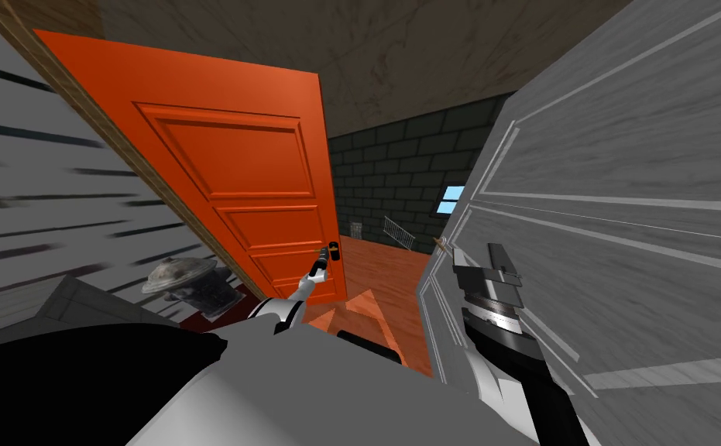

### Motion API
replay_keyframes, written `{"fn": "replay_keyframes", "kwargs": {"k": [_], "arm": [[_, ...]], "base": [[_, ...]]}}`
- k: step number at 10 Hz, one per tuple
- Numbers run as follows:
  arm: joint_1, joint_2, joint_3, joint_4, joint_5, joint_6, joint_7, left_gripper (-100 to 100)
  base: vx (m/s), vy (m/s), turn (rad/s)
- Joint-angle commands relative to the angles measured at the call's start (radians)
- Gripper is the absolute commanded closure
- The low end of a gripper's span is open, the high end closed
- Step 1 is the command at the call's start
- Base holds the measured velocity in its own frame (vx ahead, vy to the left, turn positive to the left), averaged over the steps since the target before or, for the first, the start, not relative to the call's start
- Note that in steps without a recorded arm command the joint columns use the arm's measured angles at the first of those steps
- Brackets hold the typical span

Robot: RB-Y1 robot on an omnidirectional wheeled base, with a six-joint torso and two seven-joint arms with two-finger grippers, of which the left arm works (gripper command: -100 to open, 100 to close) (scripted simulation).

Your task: Push the door open

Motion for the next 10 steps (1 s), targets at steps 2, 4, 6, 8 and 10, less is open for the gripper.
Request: {"fn": "replay_keyframes", "kwargs": {"k": [2,4,6,8,10], "arm": [[0.0,0.015,0.022,0.006,0.008,-0.002,-0.007,100],[0.013,0.019,0.024,0.003,0.009,0.0,-0.001,100],[0.017,0.029,0.028,0.01,0.01,-0.004,0.006,100],[0.021,0.038,0.033,0.017,0.012,-0.008,0.012,100],[0.027,0.053,0.04,0.028,0.015,-0.014,0.022,100]], "base": [[0.145,-0.093,0.06],[0.099,-0.036,0.042],[0.16,-0.022,0.039],[0.166,-0.014,0.035],[0.204,-0.019,0.051]]}}
